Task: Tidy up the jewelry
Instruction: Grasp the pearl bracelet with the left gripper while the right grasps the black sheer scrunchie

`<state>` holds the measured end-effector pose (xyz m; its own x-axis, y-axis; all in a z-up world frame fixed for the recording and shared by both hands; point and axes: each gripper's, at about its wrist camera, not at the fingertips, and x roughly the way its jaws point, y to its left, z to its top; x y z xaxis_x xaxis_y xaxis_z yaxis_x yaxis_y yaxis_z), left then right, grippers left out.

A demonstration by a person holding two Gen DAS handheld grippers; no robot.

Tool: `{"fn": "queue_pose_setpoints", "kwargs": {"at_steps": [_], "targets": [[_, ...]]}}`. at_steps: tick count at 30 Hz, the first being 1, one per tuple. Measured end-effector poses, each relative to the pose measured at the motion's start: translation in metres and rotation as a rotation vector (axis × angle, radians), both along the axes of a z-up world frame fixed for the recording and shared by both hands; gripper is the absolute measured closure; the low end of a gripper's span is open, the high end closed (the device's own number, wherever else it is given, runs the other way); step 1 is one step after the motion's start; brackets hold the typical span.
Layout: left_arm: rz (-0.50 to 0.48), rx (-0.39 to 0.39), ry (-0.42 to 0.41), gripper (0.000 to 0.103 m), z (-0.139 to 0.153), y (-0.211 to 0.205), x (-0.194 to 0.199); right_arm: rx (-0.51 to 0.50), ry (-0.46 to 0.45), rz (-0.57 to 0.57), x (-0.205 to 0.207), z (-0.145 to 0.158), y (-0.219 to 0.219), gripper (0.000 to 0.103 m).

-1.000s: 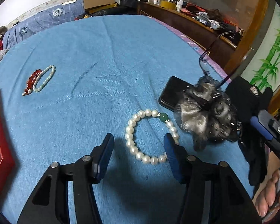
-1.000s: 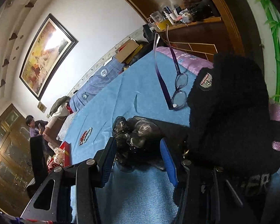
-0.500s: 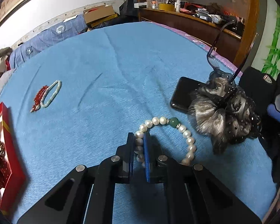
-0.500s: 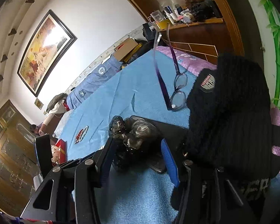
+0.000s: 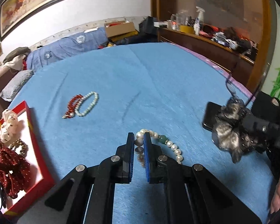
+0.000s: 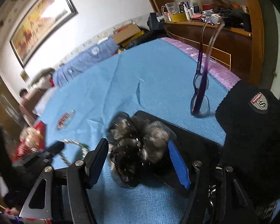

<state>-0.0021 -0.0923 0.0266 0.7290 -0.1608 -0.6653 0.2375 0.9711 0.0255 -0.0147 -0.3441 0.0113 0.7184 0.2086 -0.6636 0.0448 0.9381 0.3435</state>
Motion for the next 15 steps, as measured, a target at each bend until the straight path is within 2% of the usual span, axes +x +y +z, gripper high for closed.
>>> {"fn": "queue_pose_setpoints", "kwargs": {"at_steps": [2, 6, 10, 15], "targets": [[0.013, -0.002, -0.016, 0.094, 0.002, 0.003, 0.000, -0.036, 0.004, -0.002, 0.003, -0.003, 0.006, 0.046], [0.028, -0.030, -0.026, 0.094, 0.006, 0.012, 0.002, -0.087, 0.009, 0.018, 0.009, -0.006, 0.016, 0.084], [0.041, -0.044, -0.031, 0.094, 0.007, 0.016, 0.002, -0.090, -0.053, 0.040, 0.003, 0.004, 0.027, 0.087], [0.067, -0.055, -0.041, 0.094, 0.009, 0.022, 0.003, 0.002, -0.087, 0.080, 0.004, 0.010, 0.044, 0.087]]}}
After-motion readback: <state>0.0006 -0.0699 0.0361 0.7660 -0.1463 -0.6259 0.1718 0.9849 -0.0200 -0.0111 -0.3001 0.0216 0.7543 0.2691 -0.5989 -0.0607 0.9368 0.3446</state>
